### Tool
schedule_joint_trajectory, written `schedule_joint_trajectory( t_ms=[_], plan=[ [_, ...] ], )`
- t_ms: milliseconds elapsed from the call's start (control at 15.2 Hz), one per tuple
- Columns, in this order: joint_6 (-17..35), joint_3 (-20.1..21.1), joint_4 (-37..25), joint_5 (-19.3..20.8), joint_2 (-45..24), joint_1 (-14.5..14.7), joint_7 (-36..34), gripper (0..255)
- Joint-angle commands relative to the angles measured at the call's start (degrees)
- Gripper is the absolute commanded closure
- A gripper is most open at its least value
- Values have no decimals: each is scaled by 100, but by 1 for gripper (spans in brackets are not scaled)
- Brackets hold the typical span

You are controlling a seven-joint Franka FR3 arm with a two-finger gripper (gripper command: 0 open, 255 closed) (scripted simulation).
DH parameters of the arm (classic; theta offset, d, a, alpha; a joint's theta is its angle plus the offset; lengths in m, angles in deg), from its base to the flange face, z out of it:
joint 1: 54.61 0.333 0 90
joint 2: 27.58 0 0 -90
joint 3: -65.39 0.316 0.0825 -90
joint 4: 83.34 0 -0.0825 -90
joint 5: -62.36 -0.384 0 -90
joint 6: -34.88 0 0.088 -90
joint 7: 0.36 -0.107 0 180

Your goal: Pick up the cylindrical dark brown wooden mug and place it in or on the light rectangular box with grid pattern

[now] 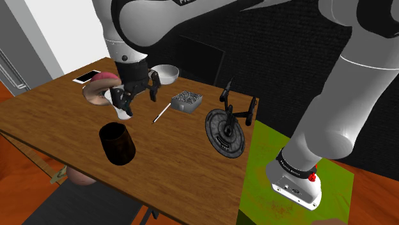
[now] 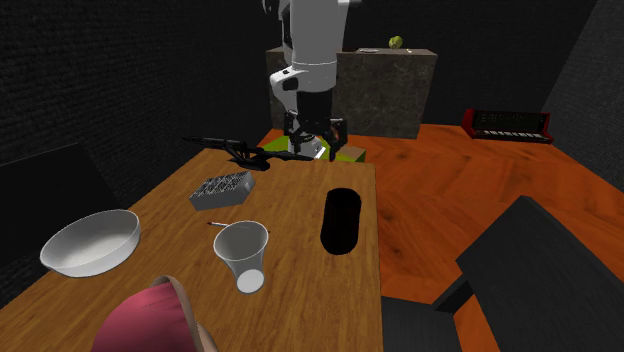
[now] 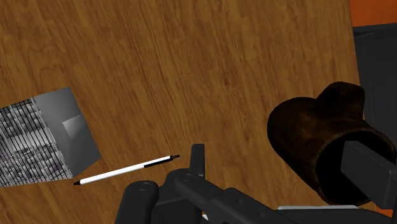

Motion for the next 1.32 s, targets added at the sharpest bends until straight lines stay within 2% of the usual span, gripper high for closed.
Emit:
schedule_joint_trajectory(
  t_ms=[0, 264, 792, 1254],
  plan=[
    [23, 60, -387, 255, -474, 138, -266, 0],
    [-126, 75, -1377, 759, -1456, 543, -732, 0],
    [400, 22, -976, 846, -1596, 555, -792, 0],
    [400, 22, -976, 846, -1596, 555, -792, 0]
  ],
)
